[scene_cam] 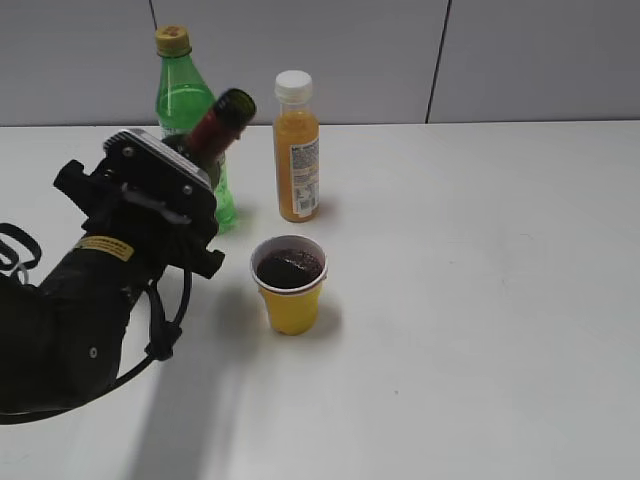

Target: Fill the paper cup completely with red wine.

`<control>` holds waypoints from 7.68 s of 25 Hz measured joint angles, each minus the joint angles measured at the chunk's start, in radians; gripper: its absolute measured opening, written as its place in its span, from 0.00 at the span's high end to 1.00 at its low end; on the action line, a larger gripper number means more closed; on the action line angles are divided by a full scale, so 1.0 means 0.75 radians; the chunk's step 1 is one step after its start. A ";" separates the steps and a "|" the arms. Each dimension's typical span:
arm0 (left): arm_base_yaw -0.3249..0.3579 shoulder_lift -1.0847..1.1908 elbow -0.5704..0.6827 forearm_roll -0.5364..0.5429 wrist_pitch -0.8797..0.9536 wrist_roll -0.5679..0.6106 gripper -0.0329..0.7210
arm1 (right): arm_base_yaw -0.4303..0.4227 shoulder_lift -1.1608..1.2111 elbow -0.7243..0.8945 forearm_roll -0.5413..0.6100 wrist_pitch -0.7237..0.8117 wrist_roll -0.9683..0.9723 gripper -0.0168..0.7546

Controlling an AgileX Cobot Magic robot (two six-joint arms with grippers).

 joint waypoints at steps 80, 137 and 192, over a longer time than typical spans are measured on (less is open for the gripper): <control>0.765 0.163 0.063 0.854 -0.046 -1.281 0.22 | 0.000 0.000 0.000 0.000 0.000 0.000 0.21; 1.039 -1.248 -0.430 1.016 2.002 -0.923 0.17 | 0.000 0.000 0.000 0.000 0.000 0.000 0.21; 1.043 -2.516 0.117 1.147 2.924 -1.318 0.18 | 0.000 0.000 0.000 0.000 0.000 0.000 0.21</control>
